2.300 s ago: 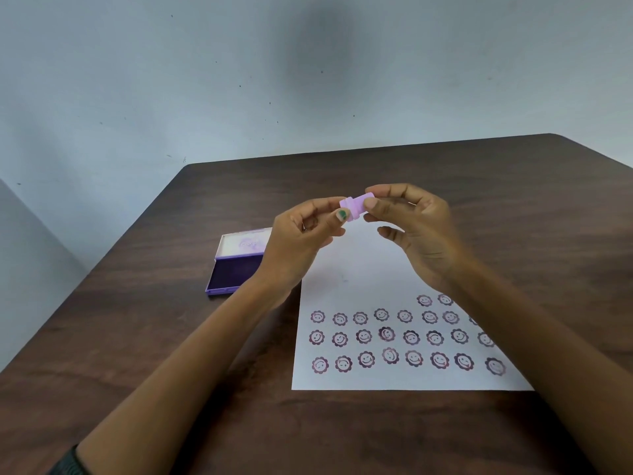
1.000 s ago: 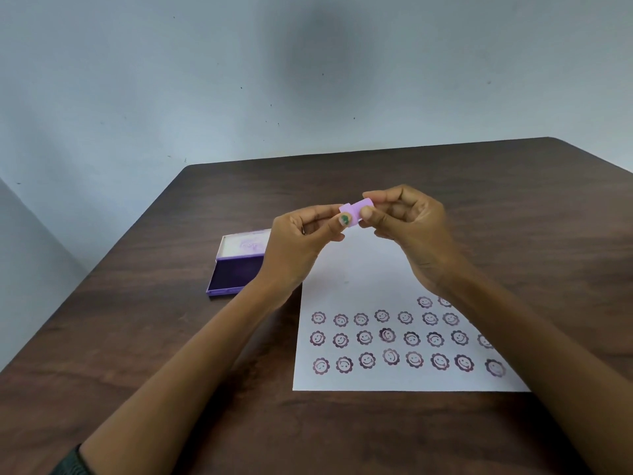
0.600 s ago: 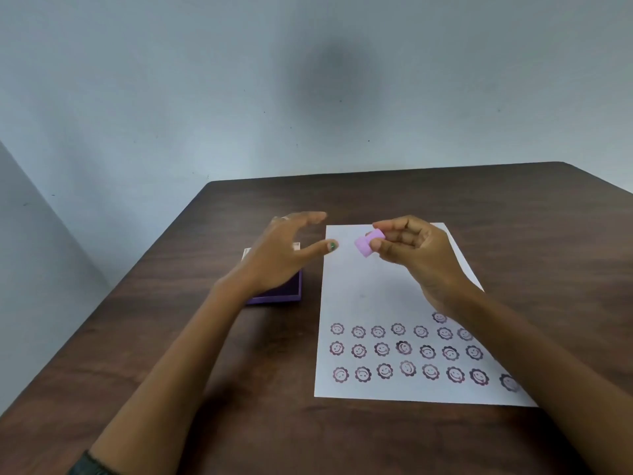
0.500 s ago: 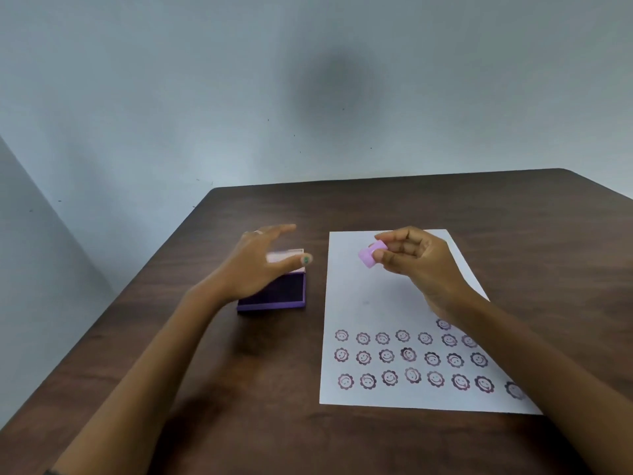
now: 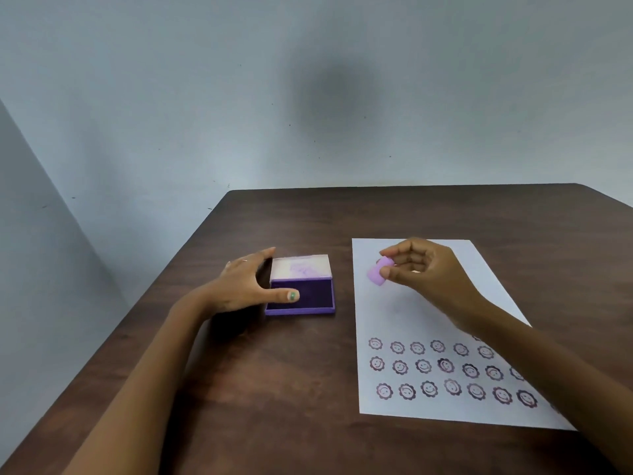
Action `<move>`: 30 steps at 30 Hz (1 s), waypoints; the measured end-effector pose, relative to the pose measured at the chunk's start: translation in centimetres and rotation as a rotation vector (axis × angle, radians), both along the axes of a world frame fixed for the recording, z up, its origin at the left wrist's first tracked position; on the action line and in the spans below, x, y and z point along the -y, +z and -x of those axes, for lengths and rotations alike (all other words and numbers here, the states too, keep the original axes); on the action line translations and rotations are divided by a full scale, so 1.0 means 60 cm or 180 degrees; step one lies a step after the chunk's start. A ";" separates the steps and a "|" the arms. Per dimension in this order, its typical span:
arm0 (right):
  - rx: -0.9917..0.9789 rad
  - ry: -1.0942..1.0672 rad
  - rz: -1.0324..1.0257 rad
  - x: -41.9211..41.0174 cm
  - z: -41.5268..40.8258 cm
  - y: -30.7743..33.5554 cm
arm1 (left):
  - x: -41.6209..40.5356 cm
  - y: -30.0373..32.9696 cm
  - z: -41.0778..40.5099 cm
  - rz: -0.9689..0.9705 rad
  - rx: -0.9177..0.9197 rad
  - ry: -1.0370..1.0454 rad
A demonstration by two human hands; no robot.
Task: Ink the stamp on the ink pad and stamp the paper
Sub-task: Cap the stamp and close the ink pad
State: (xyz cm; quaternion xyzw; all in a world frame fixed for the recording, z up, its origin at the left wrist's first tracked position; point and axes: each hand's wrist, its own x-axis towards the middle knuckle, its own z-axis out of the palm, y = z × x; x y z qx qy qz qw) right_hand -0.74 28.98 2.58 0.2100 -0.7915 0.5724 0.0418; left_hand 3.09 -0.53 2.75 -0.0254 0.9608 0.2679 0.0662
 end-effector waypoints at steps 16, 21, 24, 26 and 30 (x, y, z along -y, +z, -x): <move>-0.0794 0.0080 -0.1380 0.099 0.068 -0.001 | -0.002 0.001 -0.006 0.0265 0.0166 -0.0282; -0.0840 0.0020 -0.1329 0.105 0.077 0.017 | -0.003 0.003 -0.006 0.0290 0.0209 -0.0323; -0.0890 0.0158 -0.1452 0.123 0.079 0.033 | -0.004 0.003 -0.004 0.0318 0.0217 -0.0335; -0.0817 0.0372 -0.1890 0.143 0.080 0.038 | -0.004 0.004 -0.003 0.0332 0.0248 -0.0346; -0.0685 0.0565 -0.2652 0.189 0.084 0.036 | -0.003 0.003 -0.001 0.0350 0.0274 -0.0326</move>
